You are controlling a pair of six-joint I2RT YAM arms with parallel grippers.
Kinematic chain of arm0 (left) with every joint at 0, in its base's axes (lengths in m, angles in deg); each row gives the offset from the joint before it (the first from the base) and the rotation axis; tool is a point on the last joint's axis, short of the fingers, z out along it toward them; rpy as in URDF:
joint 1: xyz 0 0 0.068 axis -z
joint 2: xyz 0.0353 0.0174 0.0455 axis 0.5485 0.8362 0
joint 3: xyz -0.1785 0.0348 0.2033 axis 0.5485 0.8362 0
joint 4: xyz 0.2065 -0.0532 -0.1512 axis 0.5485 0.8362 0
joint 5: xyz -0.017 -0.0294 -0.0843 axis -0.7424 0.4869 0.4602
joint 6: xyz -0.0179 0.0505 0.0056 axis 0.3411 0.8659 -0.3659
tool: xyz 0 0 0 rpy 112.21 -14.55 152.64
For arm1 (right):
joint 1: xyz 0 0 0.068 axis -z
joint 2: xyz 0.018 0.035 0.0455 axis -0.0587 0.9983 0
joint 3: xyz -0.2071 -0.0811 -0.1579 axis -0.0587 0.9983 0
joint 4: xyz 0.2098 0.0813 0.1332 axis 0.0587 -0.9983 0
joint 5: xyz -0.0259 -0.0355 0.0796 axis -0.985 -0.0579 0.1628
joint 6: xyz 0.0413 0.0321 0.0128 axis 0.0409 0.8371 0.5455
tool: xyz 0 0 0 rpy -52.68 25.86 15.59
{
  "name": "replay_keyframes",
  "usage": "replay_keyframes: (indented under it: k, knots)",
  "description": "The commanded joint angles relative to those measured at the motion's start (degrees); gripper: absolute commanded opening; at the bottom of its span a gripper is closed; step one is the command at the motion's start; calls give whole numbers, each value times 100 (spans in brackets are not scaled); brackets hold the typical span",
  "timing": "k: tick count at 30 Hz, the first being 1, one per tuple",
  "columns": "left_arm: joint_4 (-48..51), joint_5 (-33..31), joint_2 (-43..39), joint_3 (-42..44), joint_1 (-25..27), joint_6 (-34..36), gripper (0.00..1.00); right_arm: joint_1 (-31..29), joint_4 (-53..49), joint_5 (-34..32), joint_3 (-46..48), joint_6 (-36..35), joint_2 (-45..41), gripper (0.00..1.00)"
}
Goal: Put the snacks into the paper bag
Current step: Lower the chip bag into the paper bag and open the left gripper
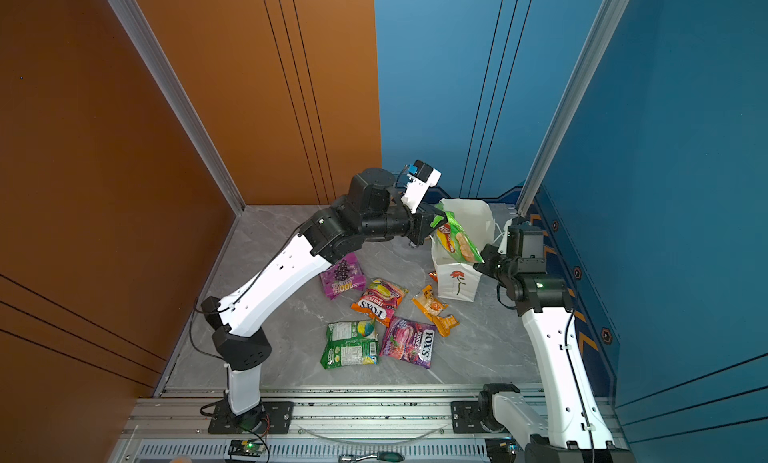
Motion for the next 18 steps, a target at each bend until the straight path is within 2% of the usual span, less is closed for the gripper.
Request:
replay_keyframes:
  k: [1, 9, 18]
  knots:
    - [128, 358, 85, -312, -107, 331, 0, -30, 79, 94, -25, -117, -123, 0]
    - [373, 809, 518, -677, -337, 636, 0, -107, 44, 150, 2, -136, -124, 0]
    - [748, 1086, 1014, -1199, -268, 996, 0, -245, 20, 97, 32, -161, -117, 0]
